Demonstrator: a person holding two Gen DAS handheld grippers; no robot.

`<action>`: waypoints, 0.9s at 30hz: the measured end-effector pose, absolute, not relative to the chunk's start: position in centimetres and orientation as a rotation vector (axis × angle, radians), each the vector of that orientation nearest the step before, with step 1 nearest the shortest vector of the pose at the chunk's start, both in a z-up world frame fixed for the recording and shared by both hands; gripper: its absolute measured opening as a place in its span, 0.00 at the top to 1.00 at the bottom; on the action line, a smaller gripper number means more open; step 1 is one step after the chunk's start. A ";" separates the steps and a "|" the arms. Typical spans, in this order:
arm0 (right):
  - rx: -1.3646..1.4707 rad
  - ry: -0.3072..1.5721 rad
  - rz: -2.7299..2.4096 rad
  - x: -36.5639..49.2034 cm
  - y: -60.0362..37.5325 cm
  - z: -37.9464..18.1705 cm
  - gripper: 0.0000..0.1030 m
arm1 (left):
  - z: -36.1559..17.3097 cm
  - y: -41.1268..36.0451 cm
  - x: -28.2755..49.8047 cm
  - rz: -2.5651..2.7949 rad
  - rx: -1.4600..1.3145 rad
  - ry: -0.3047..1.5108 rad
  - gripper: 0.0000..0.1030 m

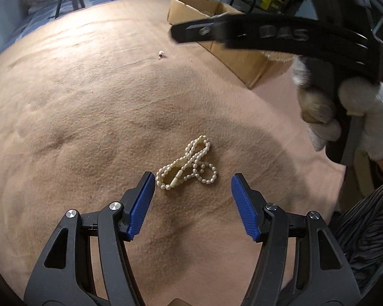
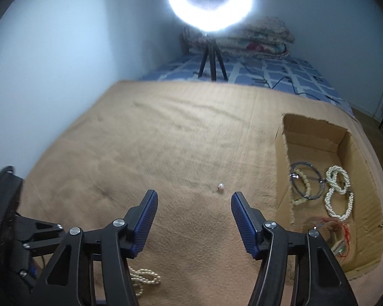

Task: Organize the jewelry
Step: 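Move the left tool to the pearl necklace while the right tool reaches the second earring, then close the left tool on the pearl necklace while the right tool grasps the earring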

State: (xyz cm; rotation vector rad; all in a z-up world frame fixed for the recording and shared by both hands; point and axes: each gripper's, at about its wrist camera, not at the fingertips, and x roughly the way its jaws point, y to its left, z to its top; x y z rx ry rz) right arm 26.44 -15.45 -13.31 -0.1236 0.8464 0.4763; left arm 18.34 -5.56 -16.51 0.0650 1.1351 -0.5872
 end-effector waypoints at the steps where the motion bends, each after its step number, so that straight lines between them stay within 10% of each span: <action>1: -0.132 0.855 0.476 26.6 -15.3 -13.7 0.40 | -16.6 -5.7 18.4 -0.587 0.077 1.133 0.38; 27: -0.036 0.965 0.469 32.6 -14.6 -19.6 0.66 | -18.8 -7.4 21.2 -0.615 0.100 1.123 0.38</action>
